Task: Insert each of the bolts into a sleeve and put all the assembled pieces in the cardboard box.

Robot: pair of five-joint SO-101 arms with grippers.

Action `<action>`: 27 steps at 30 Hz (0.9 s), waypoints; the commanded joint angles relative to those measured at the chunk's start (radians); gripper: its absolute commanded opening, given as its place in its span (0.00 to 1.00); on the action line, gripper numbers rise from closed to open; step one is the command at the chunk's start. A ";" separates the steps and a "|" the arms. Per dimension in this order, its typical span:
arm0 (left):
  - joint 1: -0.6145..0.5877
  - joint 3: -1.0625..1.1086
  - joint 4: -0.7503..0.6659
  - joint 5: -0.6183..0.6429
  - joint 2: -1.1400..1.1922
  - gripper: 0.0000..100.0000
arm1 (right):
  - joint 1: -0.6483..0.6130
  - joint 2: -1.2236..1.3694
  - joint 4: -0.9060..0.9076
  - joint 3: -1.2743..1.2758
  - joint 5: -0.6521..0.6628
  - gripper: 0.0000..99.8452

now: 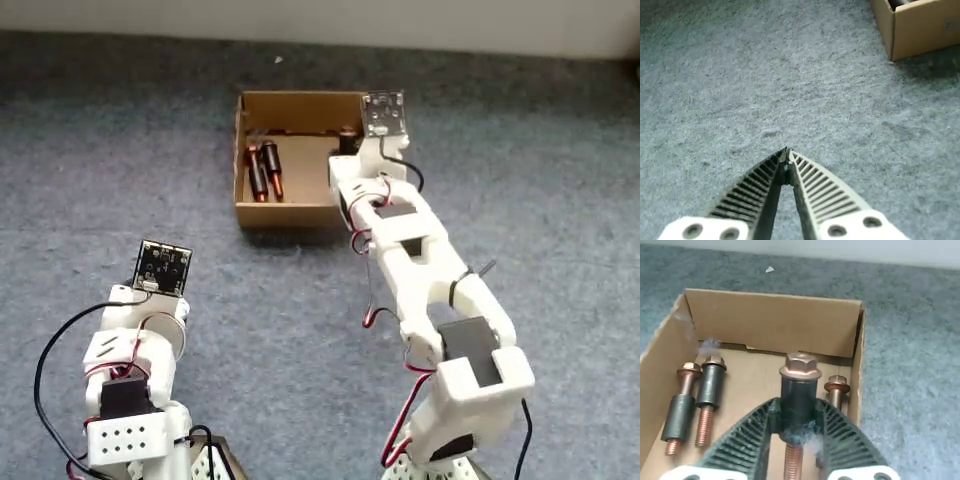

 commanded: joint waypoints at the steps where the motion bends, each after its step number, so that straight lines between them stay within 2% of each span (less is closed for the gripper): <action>1: 0.012 0.030 -0.020 -0.009 -0.007 0.02 | 0.004 -0.059 0.150 -0.087 -0.012 0.15; 5: 0.012 0.030 -0.020 -0.009 -0.007 0.02 | 0.004 -0.166 0.243 -0.087 -0.012 0.12; 10: 0.012 0.030 -0.020 -0.009 -0.007 0.02 | -0.002 -0.354 0.272 0.015 -0.012 0.01; 27: 0.012 0.030 -0.020 -0.009 -0.007 0.02 | -0.038 -1.222 0.272 0.892 -0.012 0.01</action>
